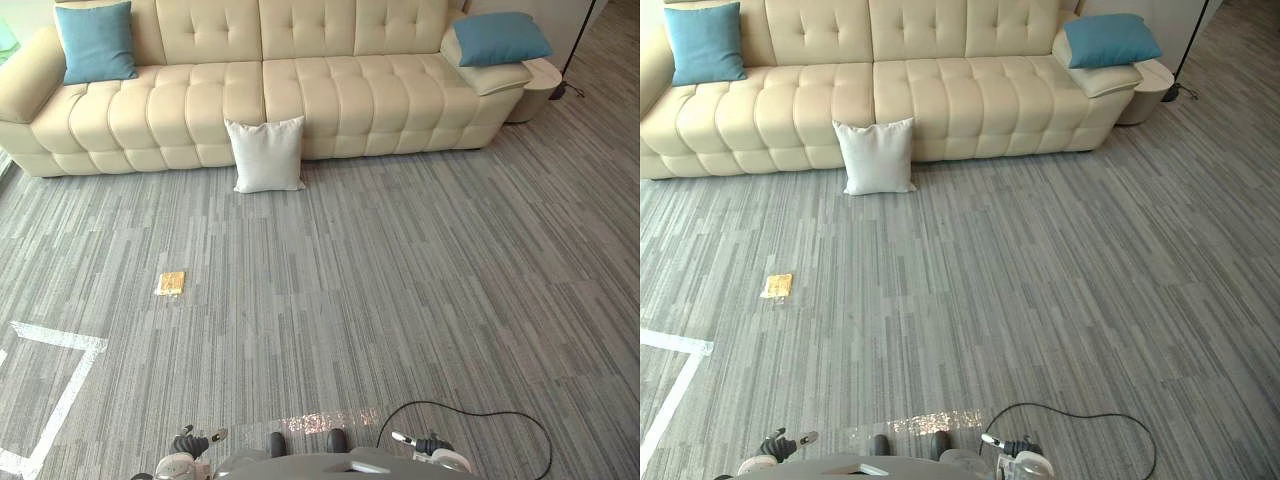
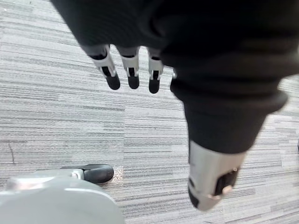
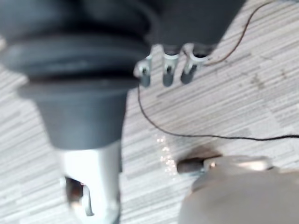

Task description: Pick up cushions and gather them together orderly.

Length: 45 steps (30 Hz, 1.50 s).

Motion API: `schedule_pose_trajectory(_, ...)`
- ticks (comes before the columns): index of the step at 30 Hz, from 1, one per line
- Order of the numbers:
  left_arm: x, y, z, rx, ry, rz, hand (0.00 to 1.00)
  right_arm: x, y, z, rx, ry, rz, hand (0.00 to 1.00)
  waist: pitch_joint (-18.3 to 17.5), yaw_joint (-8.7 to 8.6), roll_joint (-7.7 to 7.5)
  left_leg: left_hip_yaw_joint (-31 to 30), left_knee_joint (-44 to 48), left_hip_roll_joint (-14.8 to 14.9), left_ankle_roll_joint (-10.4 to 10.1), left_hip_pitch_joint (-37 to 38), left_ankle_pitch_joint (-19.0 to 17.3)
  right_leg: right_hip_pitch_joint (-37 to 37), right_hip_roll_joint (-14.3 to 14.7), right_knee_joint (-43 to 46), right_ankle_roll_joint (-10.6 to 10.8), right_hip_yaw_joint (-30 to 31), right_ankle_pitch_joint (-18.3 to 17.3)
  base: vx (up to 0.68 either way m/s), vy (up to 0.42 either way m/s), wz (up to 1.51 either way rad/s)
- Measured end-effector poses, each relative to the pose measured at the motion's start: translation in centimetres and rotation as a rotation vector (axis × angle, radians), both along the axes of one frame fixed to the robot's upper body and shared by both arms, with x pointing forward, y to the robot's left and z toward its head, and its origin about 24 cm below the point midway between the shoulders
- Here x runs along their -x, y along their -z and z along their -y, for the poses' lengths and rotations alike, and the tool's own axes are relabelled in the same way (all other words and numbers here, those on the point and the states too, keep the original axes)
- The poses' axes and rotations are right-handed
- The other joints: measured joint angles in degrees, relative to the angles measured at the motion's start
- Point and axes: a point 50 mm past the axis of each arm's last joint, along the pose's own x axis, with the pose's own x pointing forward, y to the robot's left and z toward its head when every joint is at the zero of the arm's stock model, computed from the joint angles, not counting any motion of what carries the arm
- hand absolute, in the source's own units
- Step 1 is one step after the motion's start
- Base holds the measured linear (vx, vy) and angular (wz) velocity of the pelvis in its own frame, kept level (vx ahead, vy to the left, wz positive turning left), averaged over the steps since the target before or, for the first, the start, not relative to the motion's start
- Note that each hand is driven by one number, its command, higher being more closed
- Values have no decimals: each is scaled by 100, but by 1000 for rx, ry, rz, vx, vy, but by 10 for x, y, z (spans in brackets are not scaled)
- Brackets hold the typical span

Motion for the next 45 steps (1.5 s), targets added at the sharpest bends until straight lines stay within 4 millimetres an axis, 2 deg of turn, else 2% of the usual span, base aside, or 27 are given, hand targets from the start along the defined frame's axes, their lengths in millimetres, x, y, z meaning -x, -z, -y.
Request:
schedule_pose_trajectory(6,-6,-2,-4,-9,-1,21,0,-12,-3,-2,-3,-9,27,0,105,87,-70,164,104,3,49,-341,-56,-405,-3,143,29,137,35,-42,-3,-12)
schedule_pose_trajectory(8,-10,-4,-5,-13,-2,35,0,-19,-4,-6,-12,-11,47,0,185,98,-91,193,559,6,84,-652,-318,-611,-40,371,120,136,-62,-11,38,-7)
schedule_pose_trajectory(10,-14,-5,-5,-14,0,54,0,-24,-6,-7,-14,-5,76,0,283,145,-67,279,1168,57,186,-853,-748,-750,-88,853,208,102,-395,10,50,2)
schedule_pose_trajectory(11,-15,-6,-3,-11,1,62,0,-26,-7,-8,-17,3,93,0,298,145,-33,356,1636,137,242,-988,-1072,-897,-148,1385,404,-33,-675,17,35,8)
schedule_pose_trajectory(12,-17,-6,-2,-9,1,69,0,-28,-9,-8,-15,4,108,0,325,148,0,346,1830,184,272,-1063,-1228,-1013,-170,1765,487,-121,-760,12,58,6)
schedule_pose_trajectory(14,-23,-7,-1,-6,2,87,0,-41,-15,-14,-31,19,181,0,395,192,66,299,2437,334,301,-1107,-1663,-1994,-343,3994,214,-556,-871,127,88,4)
schedule_pose_trajectory(16,-25,-9,-5,-16,-6,92,0,-45,-17,-18,-37,21,206,0,423,196,-12,182,2661,333,291,-1008,-1921,-2434,-507,5133,169,-635,-1095,267,29,20)
schedule_pose_trajectory(17,-26,-9,-6,-25,6,95,0,-46,-18,-20,-39,24,218,0,418,195,-40,88,2644,338,265,-883,-2004,-2561,-540,5324,199,-677,-1271,294,-11,38)
schedule_pose_trajectory(19,-30,-11,-6,-31,20,103,0,-46,-18,-19,-41,40,226,0,421,159,-50,-66,2519,346,245,-683,-2018,-2664,-614,5139,206,-929,-1506,303,-24,38)
schedule_pose_trajectory(20,-35,-11,-5,-31,31,112,0,-49,-19,-17,-39,53,231,0,434,131,-29,-174,2312,366,226,-472,-2026,-2742,-611,4674,177,-1168,-1577,451,-54,43)
schedule_pose_trajectory(22,-45,-13,2,-17,47,134,0,-54,-20,-16,-41,58,236,0,476,41,37,-297,1859,466,175,-82,-1998,-2919,-493,3644,119,-1452,-1393,520,-83,49)
schedule_pose_trajectory(24,-57,-14,16,7,99,155,0,-66,-25,-12,-32,50,267,0,622,-131,145,-470,1168,675,41,568,-1918,-3105,-254,2088,76,-1595,-554,635,-145,55)
schedule_pose_trajectory(25,-60,-14,17,9,108,158,0,-66,-26,-12,-31,51,271,0,644,-166,110,-516,1117,670,23,671,-1909,-3150,-252,1845,77,-1583,-387,941,-332,77)
schedule_pose_trajectory(26,-62,-14,19,14,138,152,0,-64,-25,-11,-29,53,265,0,733,-204,-44,-677,1110,633,-118,993,-1969,-3162,-330,1432,-159,-1402,402,692,-268,66)
schedule_pose_trajectory(27,-62,-14,22,20,144,152,0,-64,-25,-9,-27,59,265,0,726,-241,-60,-732,1113,731,-191,1092,-1977,-3116,-305,1533,-380,-1390,830,839,-357,62)
schedule_pose_trajectory(28,-67,-14,31,39,151,160,0,-70,-29,-2,-10,70,285,0,809,-269,164,-758,1187,934,-466,1101,-1805,-3268,-214,2114,-598,-1500,525,396,-190,25)
schedule_pose_trajectory(29,-68,-14,32,42,154,164,0,-71,-30,-1,-9,74,290,0,820,-289,189,-743,1252,980,-650,1071,-1668,-3327,-225,2343,-675,-1532,390,812,-414,13)
schedule_pose_trajectory(30,-68,-14,35,56,124,168,0,-70,-30,2,-8,101,294,0,862,-296,264,-700,1715,1128,-828,1017,-1212,-3288,-151,2854,-841,-1637,-178,686,-362,3)
schedule_pose_trajectory(31,-67,-14,34,59,107,167,0,-69,-30,2,-10,101,291,0,860,-317,268,-692,2058,1154,-820,923,-1006,-3202,-98,2932,-848,-1637,-362,840,-427,-4)
schedule_pose_trajectory(32,-65,-13,34,66,78,167,0,-66,-28,0,-13,98,282,0,860,-334,283,-690,3065,1246,-894,603,-465,-2883,32,2928,-861,-1639,-655,669,-303,-1)
schedule_pose_trajectory(34,-68,-16,35,79,36,200,0,-61,-27,-4,-15,85,281,0,867,-276,336,-653,5530,1525,-999,-325,-361,-2096,358,2592,-904,-1606,-987,668,-279,-9)
schedule_pose_trajectory(36,-73,-19,34,79,19,229,0,-57,-25,-12,-30,69,274,0,870,-174,339,-296,6607,1806,-962,-893,-386,-1567,559,2320,-971,-1488,-1108,483,-163,-36)
schedule_pose_trajectory(37,-78,-22,32,76,4,257,0,-57,-24,-14,-34,62,273,0,874,-41,332,62,7028,1971,-849,-1253,-519,-1231,636,2171,-967,-1284,-1174,505,-122,-62)
schedule_pose_trajectory(40,-83,-27,29,81,-50,300,0,-57,-24,-15,-35,64,271,0,874,83,332,606,7120,2086,-641,-2137,-977,-544,648,1698,-907,-950,-1220,367,-37,-49)
schedule_pose_trajectory(41,-86,-29,27,79,-67,322,0,-54,-23,-15,-37,67,261,0,875,136,329,923,6720,2150,-530,-2524,-1167,-152,636,1414,-839,-814,-1238,457,7,-45)
schedule_pose_trajectory(43,-87,-30,26,79,-73,332,0,-51,-22,-15,-37,68,252,0,881,207,310,1246,6044,2134,-459,-2726,-1314,170,583,1212,-763,-769,-1278,398,74,-28)
schedule_pose_trajectory(45,-90,-32,26,79,-74,350,0,-50,-21,-15,-37,70,250,0,893,276,260,1620,4445,1835,-418,-2913,-1290,636,404,923,-538,-740,-1405,406,115,-12)
